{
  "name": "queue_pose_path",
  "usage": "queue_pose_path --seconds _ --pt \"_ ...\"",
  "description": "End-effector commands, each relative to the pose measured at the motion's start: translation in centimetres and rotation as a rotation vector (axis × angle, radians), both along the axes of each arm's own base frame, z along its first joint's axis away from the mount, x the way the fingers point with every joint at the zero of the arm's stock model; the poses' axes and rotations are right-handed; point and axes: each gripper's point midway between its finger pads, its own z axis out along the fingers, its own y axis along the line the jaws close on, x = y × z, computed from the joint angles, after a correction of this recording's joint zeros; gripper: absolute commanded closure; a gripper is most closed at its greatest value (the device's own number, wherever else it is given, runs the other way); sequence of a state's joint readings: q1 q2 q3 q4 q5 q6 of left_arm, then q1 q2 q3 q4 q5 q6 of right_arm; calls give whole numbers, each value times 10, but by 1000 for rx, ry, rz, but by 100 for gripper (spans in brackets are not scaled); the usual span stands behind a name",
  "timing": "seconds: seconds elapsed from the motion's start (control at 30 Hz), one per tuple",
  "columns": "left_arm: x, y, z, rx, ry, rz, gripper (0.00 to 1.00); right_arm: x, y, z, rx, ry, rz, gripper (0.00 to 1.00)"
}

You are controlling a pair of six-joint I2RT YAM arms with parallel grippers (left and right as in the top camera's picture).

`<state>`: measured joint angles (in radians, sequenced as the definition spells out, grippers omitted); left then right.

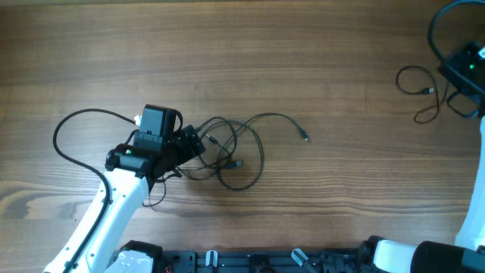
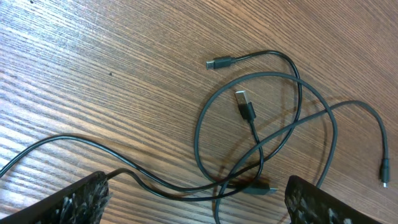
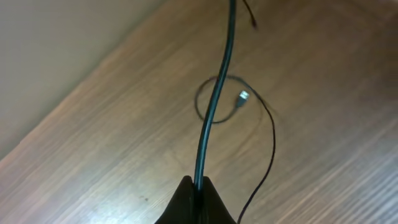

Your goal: Untangle cables

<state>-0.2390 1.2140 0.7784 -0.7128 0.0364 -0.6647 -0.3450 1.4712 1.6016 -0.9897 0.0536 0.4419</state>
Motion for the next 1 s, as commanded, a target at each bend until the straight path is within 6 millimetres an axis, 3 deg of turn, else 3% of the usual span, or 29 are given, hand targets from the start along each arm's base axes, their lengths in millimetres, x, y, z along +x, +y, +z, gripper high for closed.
queue_pose_path --seconds 0.0,0.13,0.17,0.2,0.27,0.3,0.5,0.6,0.73,0.87,0.9,0.97 --pt "1 0 1 -8 2 4 8 2 -7 -13 23 36 -34 96" --pt "1 0 1 -8 3 4 7 4 -10 -32 36 97 -42 96" --pt "1 0 1 -8 3 4 8 3 -12 -37 30 118 -52 82" --pt "1 0 1 -8 3 4 8 2 -13 -39 30 127 -53 52" --pt "1 0 1 -8 2 4 8 2 -12 -41 33 137 -53 18" --pt "1 0 1 -8 3 4 7 2 -12 -42 31 140 -48 11" --pt "1 0 1 -8 2 4 7 -2 -10 -49 37 174 -32 3" --pt "1 0 1 -8 2 4 7 4 6 -50 83 160 71 0" --pt "1 0 1 -8 2 4 7 11 79 -65 331 114 407 0" --pt "1 0 0 -6 5 4 7 -2 160 -104 363 204 705 0" --pt "0 3 -1 8 8 10 12 -9 191 -115 339 235 822 2" --pt "-1 13 -4 64 17 33 23 -20 233 -134 278 294 949 4"
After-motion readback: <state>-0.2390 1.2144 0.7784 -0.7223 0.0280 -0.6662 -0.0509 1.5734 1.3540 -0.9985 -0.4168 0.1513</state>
